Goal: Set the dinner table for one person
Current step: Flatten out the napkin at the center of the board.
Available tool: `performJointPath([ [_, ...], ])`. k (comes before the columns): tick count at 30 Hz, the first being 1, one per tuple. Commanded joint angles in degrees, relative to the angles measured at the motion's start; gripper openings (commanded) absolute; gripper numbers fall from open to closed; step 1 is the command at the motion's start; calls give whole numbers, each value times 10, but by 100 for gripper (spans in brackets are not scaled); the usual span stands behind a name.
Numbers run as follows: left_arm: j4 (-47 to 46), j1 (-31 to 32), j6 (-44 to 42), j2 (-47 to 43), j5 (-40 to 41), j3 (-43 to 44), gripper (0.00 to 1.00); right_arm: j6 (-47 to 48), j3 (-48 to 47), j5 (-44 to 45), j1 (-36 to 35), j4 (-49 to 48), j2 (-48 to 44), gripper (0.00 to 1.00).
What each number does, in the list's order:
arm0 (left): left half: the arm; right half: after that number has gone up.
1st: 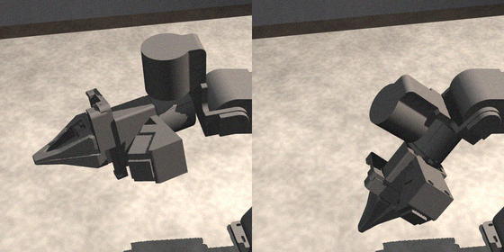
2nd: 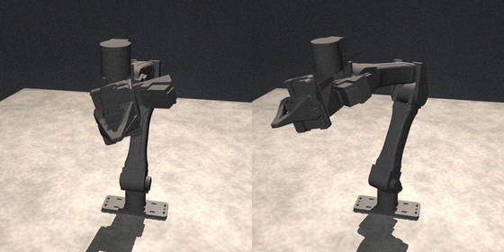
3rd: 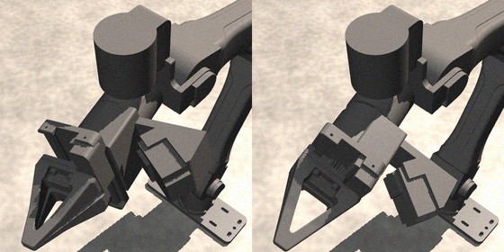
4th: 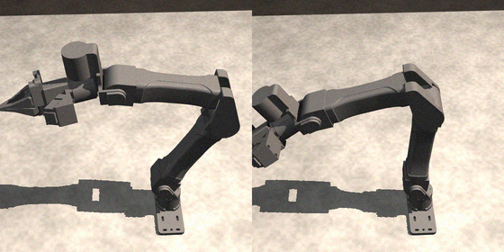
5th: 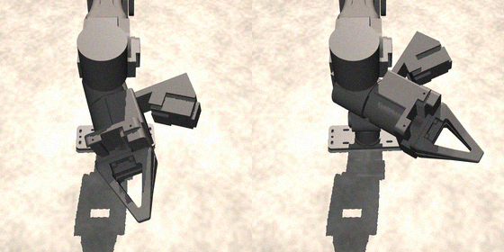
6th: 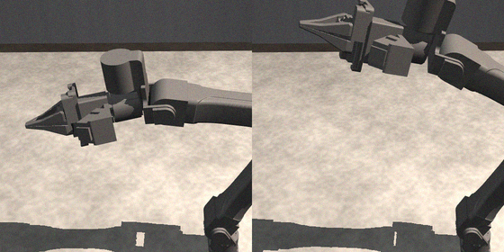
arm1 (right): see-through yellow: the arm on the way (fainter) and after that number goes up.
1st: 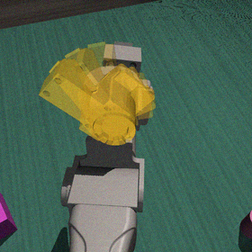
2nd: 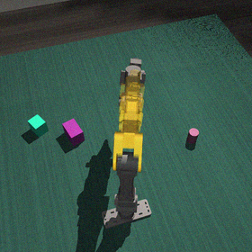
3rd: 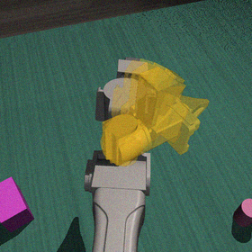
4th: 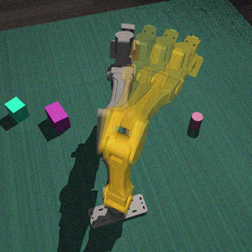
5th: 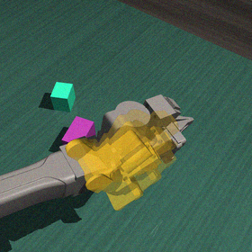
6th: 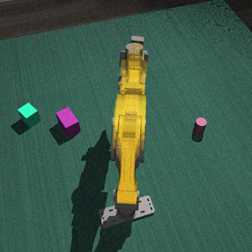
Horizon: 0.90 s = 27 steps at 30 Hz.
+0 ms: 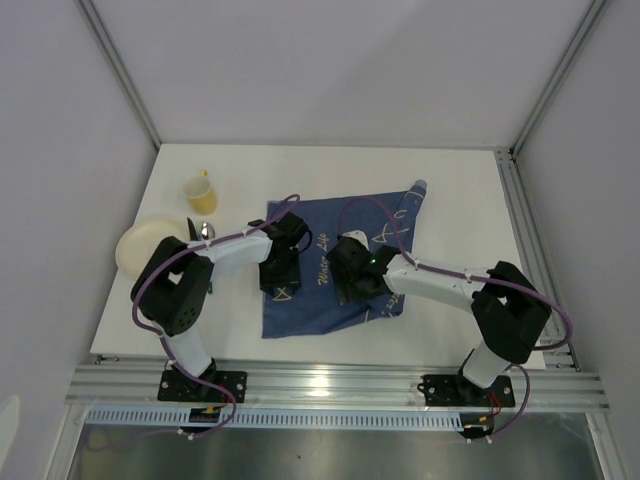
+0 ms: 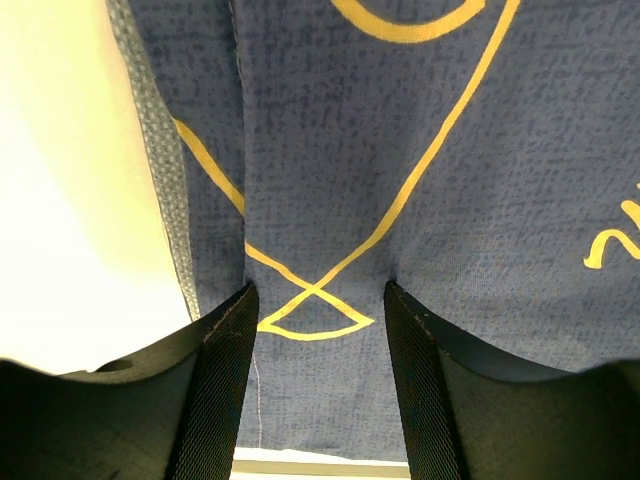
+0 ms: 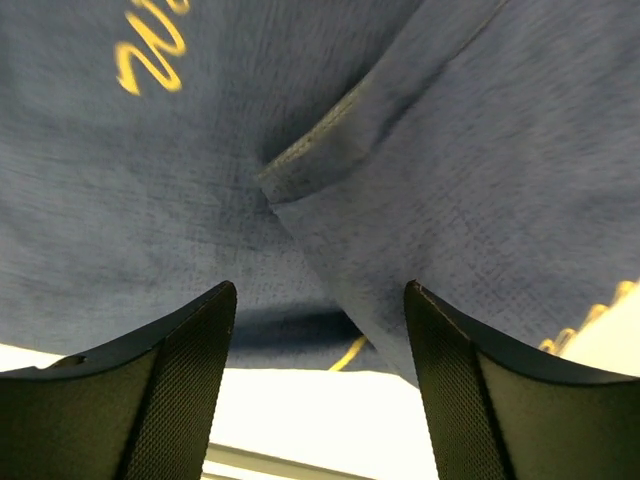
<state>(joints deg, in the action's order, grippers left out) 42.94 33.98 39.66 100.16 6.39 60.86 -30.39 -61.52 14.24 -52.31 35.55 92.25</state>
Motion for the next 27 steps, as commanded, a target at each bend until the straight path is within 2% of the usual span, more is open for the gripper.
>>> performJointPath([
  [1, 32, -14, 2, 4, 41, -11, 58, -2, -14, 19, -15, 4, 43, 70],
  [5, 29, -14, 1, 1, 36, -17, 58, -19, 6, 40, -18, 1, 74, 58],
  [8, 25, -14, 0, 2, 34, -21, 58, -34, 20, 59, -19, -8, 85, 34],
  [9, 23, -14, 0, 2, 34, -21, 57, -40, 19, 63, -19, -4, 86, 20],
  [11, 23, -14, -1, 1, 32, -24, 57, -45, 14, 77, -19, 4, 80, 8],
  [17, 22, -14, -1, -7, 27, -30, 57, -53, 5, 90, -19, 16, 29, 7],
  [22, 22, -13, -2, -11, 25, -34, 57, -58, 3, 107, -19, 38, -5, 11],
  [25, 23, -13, -5, -12, 19, -34, 57, -60, 12, 102, -18, 42, -14, 33],
  [27, 24, -13, -5, -14, 18, -34, 57, -56, 28, 91, -19, 10, -28, 48],
])
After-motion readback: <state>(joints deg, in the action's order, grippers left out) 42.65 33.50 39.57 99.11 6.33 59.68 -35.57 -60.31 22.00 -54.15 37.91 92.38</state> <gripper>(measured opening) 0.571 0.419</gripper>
